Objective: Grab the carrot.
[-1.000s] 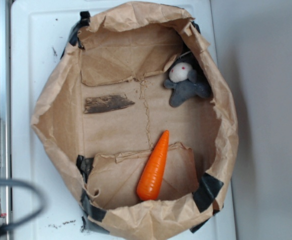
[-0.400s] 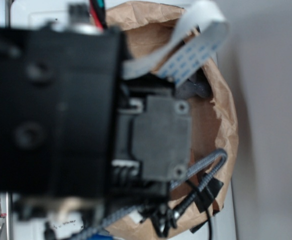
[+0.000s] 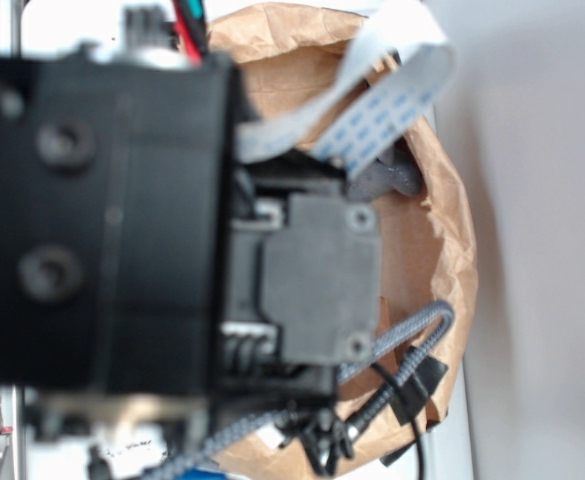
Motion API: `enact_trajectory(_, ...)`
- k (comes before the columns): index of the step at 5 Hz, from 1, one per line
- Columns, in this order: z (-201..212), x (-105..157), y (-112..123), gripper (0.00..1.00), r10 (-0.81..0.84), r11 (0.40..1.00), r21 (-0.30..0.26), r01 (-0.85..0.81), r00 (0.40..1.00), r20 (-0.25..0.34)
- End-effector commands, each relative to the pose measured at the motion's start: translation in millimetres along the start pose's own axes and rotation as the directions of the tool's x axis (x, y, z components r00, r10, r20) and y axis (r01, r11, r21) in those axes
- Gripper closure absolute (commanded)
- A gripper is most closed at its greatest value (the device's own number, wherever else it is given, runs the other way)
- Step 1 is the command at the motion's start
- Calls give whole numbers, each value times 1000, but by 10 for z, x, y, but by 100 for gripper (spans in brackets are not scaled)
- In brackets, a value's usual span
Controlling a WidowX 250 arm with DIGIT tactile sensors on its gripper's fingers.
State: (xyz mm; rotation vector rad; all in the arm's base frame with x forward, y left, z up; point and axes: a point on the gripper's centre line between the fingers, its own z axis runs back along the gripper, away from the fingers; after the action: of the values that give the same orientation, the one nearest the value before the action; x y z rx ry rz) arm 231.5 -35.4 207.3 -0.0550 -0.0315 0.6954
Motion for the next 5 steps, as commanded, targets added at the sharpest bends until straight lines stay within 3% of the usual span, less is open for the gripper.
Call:
enact_trajectory(1, -548, 363, 52, 0, 69, 998, -15, -68, 996, 56)
enact_trajectory(3, -1061, 421, -11, 0, 222, 975, 14, -224, 973, 57)
enact_trajectory(4, -1336, 406, -179, 0, 316, 948, 34, -316, 949, -5)
enact_trajectory(5, -1523, 306, -384, 0, 309, 951, 31, -308, 950, -41)
